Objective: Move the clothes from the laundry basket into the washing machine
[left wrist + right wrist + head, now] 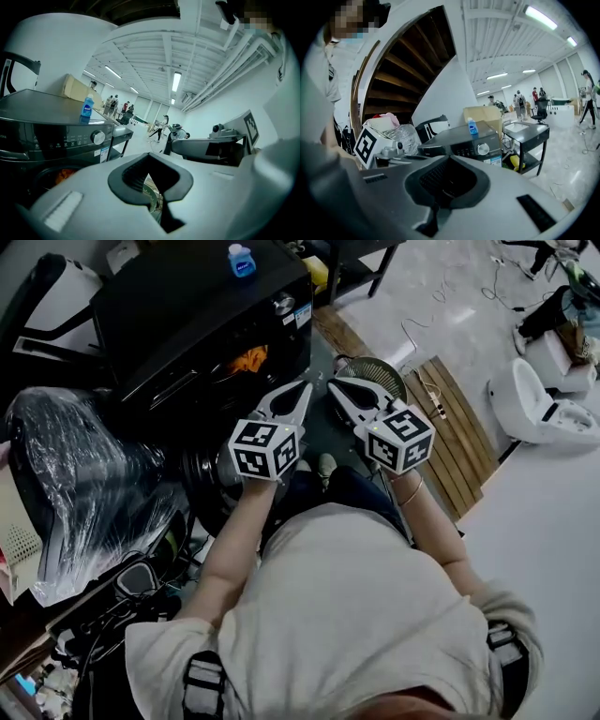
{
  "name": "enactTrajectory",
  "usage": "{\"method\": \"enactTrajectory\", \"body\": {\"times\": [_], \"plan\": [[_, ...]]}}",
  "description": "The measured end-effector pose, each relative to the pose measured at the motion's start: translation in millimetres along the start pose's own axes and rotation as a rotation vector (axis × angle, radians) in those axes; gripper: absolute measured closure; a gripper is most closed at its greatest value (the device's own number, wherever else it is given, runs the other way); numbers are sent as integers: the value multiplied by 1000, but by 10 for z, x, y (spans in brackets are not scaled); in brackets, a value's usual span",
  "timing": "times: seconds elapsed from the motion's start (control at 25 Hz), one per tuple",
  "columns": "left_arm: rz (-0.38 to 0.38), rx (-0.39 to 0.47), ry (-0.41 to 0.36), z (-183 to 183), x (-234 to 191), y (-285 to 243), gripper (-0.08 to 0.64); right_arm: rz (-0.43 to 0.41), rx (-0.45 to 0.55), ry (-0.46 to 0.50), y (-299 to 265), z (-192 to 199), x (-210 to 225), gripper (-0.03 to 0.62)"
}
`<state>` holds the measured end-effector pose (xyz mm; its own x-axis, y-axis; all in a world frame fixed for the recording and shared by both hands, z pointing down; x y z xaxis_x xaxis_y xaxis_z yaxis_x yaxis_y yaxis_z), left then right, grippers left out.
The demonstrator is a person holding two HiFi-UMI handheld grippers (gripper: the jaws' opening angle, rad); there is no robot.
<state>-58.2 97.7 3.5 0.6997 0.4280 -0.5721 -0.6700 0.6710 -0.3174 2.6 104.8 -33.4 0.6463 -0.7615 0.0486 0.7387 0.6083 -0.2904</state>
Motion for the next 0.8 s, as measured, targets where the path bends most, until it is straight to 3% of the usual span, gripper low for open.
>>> {"method": "enactTrajectory", "body": {"times": [0.32, 0.48, 0.8], "plan": [[19, 10, 17, -28, 125, 105, 551, 29, 9, 77, 65, -155, -67, 584], [10, 7, -5, -35, 109, 115, 551, 32, 25, 42, 62, -135, -33, 584], [9, -2, 33, -62, 119, 102, 551, 80, 21, 37, 110, -135, 19, 584]]}}
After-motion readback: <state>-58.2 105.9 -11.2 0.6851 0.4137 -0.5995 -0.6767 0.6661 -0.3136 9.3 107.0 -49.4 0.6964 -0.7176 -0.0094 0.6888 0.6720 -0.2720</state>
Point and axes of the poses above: the fingertips, and each gripper's own axes: y backward along the fingers, x to its right, z out of its underside, the point moved 2 cm from there along y, backward along the fingers, and after that the axes turned 14 degrees about y, right-handed, at the moved point
